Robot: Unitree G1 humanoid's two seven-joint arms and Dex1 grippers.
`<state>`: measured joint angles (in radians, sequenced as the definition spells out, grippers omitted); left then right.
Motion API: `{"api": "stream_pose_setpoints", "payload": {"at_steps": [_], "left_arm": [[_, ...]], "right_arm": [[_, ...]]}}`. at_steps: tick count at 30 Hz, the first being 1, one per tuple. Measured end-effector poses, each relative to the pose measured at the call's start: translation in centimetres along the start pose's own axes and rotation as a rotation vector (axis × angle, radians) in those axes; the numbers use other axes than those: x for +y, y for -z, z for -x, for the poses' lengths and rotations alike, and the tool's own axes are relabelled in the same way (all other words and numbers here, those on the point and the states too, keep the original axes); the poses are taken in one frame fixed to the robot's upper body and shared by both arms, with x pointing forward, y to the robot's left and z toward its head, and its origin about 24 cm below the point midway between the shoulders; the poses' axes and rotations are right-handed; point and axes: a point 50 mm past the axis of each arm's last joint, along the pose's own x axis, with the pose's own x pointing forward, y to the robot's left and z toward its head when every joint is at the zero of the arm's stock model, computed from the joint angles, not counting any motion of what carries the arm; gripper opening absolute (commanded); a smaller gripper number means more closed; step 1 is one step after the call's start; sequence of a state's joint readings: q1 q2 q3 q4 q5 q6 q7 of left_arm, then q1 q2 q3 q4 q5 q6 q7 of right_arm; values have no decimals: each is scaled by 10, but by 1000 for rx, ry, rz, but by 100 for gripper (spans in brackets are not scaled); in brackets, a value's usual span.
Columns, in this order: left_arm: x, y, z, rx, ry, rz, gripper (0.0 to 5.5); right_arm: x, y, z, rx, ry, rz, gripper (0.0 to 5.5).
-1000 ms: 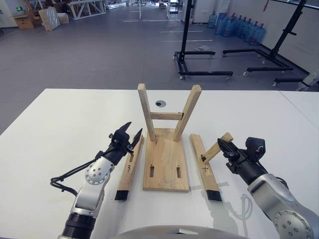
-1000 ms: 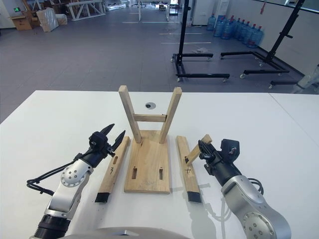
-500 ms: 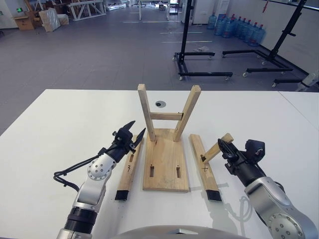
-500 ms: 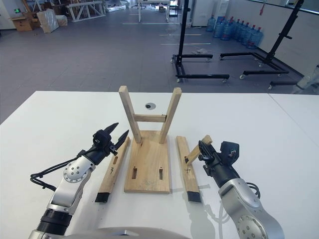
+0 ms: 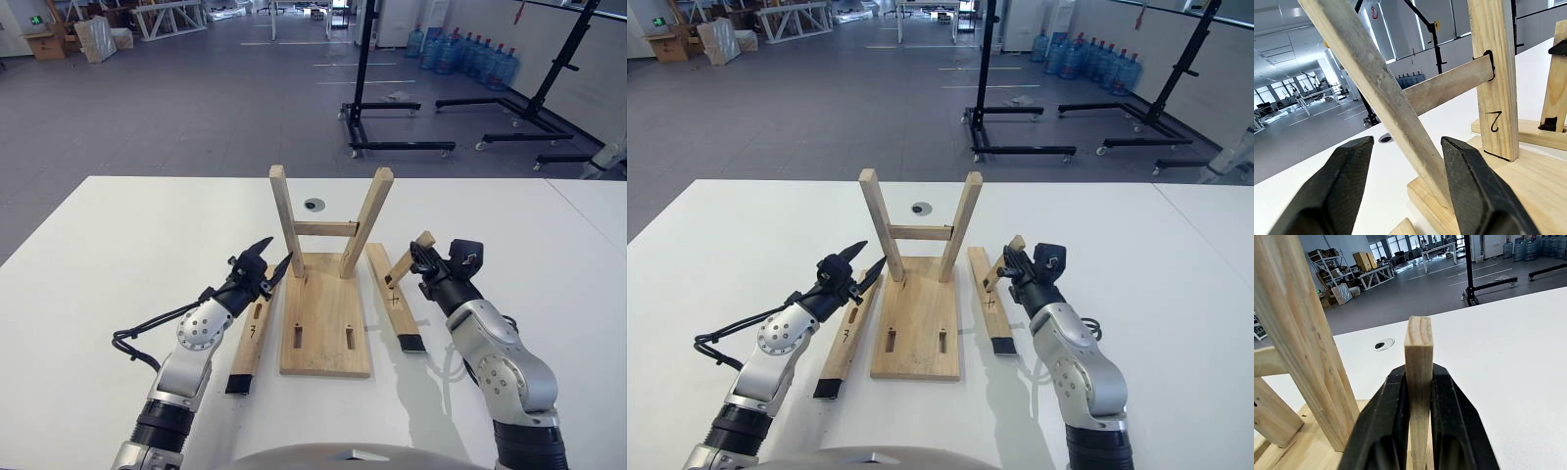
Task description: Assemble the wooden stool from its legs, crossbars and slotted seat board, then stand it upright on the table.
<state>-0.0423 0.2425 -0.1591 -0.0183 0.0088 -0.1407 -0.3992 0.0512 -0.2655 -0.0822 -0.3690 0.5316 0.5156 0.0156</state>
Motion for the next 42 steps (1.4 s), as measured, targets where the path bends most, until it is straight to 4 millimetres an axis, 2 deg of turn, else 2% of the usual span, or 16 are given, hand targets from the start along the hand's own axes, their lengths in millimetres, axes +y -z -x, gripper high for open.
{"api": "stream_pose_setpoints", "payload": {"at_steps": [4,14,21,26,27,28,29,30,31,37,40,42], "left_arm": [[2,1,1,3,-17,-1,252],[4,6,-4,8,-28,5,252],[5,8,-8,5,-38,12,252],[5,9,-8,8,-50,12,252],[5,9,-8,8,-51,12,252],[5,9,-8,8,-52,12,252],[5,9,-8,7,-54,11,252],[6,9,-8,5,-57,8,252],[7,10,-8,10,-62,6,252],[6,9,-9,7,-65,4,252],[7,9,-9,7,-72,4,252],[8,9,-8,7,-77,3,252]], "right_arm": [[0,4,1,-2,-27,163,39],[-3,6,-1,-24,-33,246,39],[-29,0,-15,-41,56,291,39],[-32,-1,-19,-36,50,284,39],[-32,-1,-19,-36,49,284,75],[-33,-1,-19,-31,50,283,89],[-38,12,-18,54,72,273,110],[-45,36,-10,169,102,241,121],[-45,38,-10,168,103,231,134],[-50,31,-11,151,133,207,243],[-48,14,-15,79,127,190,300],[-48,4,-17,40,121,175,300]]}}
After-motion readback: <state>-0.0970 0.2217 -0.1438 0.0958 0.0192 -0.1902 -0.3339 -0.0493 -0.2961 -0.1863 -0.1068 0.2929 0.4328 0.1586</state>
